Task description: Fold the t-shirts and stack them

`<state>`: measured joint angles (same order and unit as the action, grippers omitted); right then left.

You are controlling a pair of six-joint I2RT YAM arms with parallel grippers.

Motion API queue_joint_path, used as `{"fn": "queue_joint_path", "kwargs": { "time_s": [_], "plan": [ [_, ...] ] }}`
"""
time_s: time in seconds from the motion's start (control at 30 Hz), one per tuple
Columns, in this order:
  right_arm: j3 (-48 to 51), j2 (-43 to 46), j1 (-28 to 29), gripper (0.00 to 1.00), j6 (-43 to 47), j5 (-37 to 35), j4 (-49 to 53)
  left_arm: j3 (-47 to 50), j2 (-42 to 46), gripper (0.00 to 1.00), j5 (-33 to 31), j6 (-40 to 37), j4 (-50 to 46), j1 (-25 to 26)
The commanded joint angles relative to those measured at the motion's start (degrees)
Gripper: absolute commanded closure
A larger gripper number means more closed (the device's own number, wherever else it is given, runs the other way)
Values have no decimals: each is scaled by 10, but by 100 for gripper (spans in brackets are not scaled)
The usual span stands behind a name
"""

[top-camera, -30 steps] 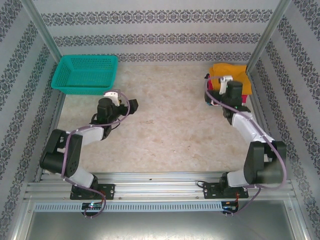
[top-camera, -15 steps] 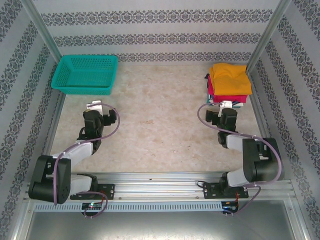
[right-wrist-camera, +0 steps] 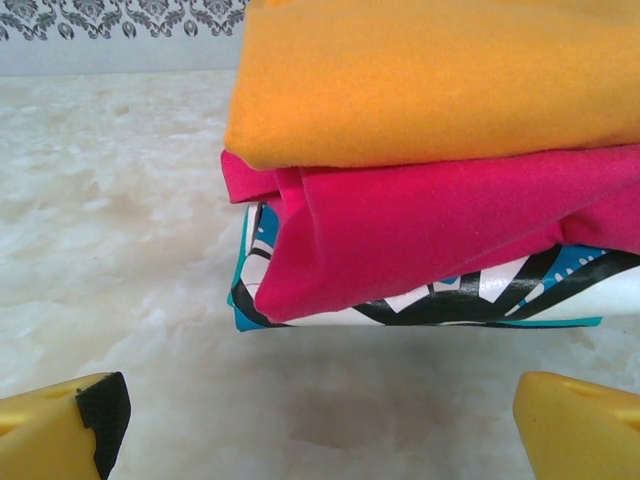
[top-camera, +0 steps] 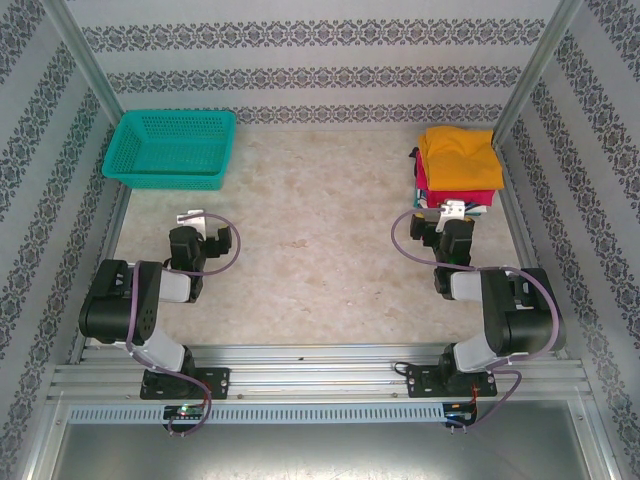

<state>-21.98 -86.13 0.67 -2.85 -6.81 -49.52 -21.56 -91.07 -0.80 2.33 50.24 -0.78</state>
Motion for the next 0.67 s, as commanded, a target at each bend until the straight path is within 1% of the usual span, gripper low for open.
{"fn": "queue_joint_path", "kwargs": {
  "time_s": [0.0,0.07,0.23,0.63],
  "plan": [
    [4,-4,5,2,4,6,-24,-1,3,0,12,-10,43,-3],
    [4,-4,6,2,4,5,-23,-1,4,0,13,-11,41,-3],
    [4,-4,7,2,4,4,-23,-9,3,0,40,-20,26,-3],
    [4,-4,6,2,4,5,-24,-10,3,0,41,-21,24,-3]
  ]
}}
